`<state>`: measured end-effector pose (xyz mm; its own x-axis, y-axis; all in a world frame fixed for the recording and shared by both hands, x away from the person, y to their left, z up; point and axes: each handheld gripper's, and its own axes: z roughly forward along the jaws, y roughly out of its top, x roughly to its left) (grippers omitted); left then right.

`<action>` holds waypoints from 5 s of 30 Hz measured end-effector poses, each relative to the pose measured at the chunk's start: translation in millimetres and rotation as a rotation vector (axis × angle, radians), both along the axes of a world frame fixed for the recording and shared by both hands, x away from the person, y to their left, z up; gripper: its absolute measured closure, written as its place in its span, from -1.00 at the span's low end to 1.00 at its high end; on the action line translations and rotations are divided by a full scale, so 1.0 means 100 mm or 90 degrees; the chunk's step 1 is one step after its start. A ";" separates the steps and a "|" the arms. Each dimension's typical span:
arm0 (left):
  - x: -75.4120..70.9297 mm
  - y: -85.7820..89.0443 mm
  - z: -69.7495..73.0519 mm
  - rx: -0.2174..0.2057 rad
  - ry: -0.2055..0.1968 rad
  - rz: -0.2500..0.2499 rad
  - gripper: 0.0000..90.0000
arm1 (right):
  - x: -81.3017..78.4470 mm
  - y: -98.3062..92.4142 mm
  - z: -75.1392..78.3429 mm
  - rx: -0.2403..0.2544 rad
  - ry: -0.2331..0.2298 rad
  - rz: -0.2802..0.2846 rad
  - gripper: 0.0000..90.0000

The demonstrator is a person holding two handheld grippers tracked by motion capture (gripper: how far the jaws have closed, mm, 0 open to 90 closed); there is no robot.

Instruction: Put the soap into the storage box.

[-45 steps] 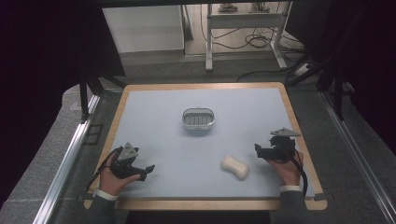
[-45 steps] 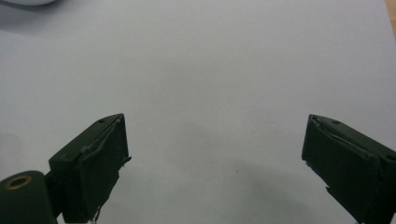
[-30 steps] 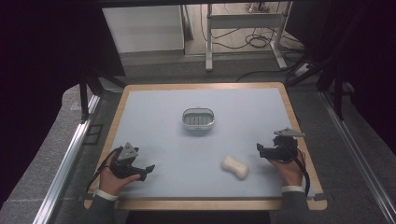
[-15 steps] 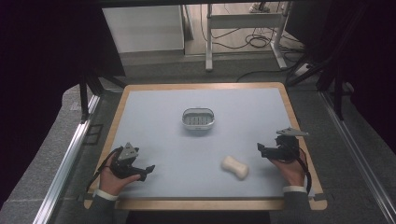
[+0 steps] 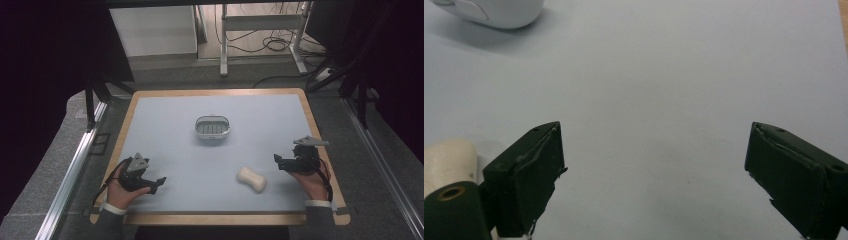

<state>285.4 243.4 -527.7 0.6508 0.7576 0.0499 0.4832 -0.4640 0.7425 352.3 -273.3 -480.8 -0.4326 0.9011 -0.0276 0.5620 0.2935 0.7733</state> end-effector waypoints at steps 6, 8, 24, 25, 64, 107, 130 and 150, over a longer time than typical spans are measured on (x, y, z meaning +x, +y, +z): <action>0.00 0.00 0.00 0.002 0.001 0.000 -0.88 | -0.02 0.03 0.05 0.006 -0.007 -0.008 -0.81; 0.00 0.00 0.00 0.002 0.001 0.000 -0.87 | -0.03 0.04 0.06 0.002 -0.007 -0.008 -0.77; -0.01 -0.01 0.00 -0.009 0.004 0.002 -0.87 | -0.08 0.32 0.11 -0.048 0.052 0.125 -0.73; -0.01 -0.01 0.00 -0.010 0.005 0.000 -0.87 | -0.10 0.38 0.12 -0.058 0.066 0.144 -0.73; -0.02 -0.01 0.00 -0.005 0.006 -0.003 -0.87 | -0.05 1.18 -0.02 -0.238 0.299 0.306 -0.38; -0.01 -0.02 -0.01 0.002 0.008 -0.003 -0.88 | 0.26 1.31 0.37 -0.271 0.282 0.325 0.10; -0.01 -0.03 -0.02 0.005 0.011 -0.007 -0.87 | 0.69 1.47 0.62 -0.260 0.238 0.347 0.10; -0.01 -0.02 -0.01 0.005 0.008 -0.009 -0.87 | 1.04 1.65 0.69 -0.259 0.230 0.361 0.10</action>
